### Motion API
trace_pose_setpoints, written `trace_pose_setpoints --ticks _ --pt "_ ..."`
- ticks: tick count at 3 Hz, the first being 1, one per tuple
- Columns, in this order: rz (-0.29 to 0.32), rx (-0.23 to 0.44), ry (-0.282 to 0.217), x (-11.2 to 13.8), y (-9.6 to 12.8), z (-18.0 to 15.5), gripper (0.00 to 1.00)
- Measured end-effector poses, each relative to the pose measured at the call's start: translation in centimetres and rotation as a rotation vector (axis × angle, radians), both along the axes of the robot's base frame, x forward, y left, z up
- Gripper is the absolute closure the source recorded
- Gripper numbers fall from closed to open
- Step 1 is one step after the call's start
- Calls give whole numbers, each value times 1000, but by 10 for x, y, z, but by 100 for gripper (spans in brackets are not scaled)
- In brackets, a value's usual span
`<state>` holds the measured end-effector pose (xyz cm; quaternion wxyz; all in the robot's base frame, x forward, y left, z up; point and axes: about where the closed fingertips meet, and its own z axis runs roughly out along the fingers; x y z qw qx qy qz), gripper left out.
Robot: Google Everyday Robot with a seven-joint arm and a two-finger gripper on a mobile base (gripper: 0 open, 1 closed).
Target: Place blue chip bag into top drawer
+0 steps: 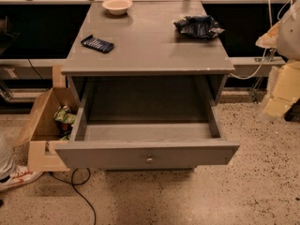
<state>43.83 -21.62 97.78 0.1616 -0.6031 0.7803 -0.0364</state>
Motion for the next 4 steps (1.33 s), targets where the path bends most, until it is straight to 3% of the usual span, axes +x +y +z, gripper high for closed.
trace_pose_setpoints --ticks 1,3,4 --pt "0 1 -4 1 0 1 0" --pt "-116 151 -84 91 -7 -19 0" --pt "-202 263 -134 142 -2 -29 0"
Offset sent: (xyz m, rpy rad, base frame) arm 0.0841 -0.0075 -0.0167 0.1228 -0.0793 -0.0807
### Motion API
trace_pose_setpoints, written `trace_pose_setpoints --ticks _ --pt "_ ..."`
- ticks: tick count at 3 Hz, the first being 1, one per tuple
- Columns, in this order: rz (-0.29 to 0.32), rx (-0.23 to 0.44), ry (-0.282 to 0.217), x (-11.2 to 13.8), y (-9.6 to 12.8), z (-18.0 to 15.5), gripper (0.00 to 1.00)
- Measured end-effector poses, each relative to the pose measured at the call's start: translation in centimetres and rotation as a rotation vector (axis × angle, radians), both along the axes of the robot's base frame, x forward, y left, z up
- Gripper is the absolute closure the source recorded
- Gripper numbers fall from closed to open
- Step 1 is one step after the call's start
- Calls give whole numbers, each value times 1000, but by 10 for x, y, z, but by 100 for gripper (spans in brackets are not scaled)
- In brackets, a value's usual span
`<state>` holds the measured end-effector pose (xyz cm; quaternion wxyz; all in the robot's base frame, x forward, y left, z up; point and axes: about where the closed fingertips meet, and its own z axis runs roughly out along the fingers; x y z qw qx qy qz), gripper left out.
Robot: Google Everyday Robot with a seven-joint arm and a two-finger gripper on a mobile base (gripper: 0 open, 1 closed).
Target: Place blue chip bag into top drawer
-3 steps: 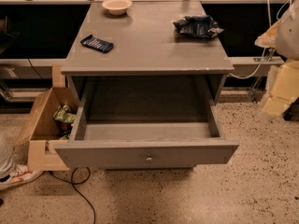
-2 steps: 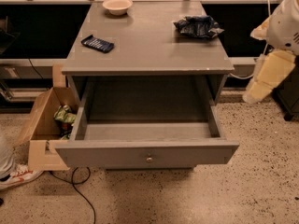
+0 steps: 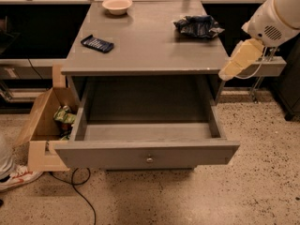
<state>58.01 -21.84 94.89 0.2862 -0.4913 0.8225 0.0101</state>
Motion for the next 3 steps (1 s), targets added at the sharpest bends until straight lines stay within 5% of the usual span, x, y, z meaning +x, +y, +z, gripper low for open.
trace_pose_setpoints --ticks 1,3 --pt "0 0 0 0 0 0 0" --pt "-93 38 -222 112 9 0 0"
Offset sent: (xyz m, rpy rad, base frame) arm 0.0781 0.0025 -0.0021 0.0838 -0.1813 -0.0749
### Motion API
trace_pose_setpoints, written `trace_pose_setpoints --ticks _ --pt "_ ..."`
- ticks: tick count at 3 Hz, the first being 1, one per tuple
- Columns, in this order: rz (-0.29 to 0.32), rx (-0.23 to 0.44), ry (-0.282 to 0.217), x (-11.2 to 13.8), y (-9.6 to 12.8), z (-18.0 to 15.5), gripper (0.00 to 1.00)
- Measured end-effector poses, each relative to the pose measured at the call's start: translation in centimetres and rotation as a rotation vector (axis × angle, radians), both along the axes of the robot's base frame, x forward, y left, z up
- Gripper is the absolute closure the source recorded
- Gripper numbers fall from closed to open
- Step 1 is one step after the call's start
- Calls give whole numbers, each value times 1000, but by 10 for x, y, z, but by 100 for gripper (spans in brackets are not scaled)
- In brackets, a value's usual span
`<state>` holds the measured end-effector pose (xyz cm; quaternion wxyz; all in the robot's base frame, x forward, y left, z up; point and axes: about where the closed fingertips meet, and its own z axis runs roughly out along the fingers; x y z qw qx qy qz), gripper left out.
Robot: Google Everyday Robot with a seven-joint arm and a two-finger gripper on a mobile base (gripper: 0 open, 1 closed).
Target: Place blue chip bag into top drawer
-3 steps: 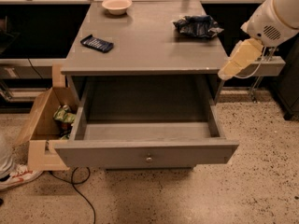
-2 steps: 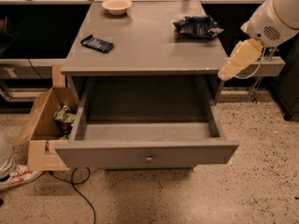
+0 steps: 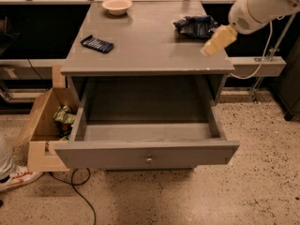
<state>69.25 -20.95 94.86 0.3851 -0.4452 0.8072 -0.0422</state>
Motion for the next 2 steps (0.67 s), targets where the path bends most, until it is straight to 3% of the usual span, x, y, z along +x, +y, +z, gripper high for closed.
trace_pose_setpoints --ticks 1,2 --pt "-41 40 -60 46 4 -5 0" --pt "-109 44 -77 101 13 -25 0"
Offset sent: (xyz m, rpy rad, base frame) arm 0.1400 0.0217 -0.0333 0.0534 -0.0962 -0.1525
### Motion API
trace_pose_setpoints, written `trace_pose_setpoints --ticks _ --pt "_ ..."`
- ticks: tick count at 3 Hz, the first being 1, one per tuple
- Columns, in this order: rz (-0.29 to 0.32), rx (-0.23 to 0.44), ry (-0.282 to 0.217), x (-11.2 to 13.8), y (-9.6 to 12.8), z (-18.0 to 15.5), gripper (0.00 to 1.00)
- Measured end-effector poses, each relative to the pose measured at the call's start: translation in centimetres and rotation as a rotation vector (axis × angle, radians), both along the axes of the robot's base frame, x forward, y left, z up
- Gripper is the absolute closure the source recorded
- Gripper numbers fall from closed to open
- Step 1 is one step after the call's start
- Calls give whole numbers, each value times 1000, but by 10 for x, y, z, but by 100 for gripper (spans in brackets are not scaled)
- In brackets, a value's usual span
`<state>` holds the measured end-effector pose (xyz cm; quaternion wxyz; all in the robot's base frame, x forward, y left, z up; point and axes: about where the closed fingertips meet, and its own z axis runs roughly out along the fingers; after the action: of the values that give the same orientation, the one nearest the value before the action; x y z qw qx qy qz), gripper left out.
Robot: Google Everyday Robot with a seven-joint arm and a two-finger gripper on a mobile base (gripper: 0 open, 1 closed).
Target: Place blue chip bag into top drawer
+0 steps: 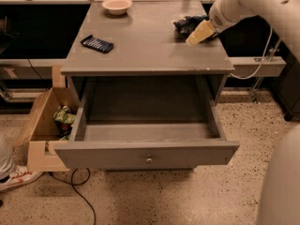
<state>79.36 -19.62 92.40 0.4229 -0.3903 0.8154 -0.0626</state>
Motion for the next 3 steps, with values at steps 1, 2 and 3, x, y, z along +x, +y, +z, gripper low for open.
trace_pose_setpoints --ticks 1,2,3 --pt "-59 -6 -4 31 -1 -13 0" --pt "-106 5 -3 56 -9 -24 0" --pt "-144 31 -18 75 -21 -26 0"
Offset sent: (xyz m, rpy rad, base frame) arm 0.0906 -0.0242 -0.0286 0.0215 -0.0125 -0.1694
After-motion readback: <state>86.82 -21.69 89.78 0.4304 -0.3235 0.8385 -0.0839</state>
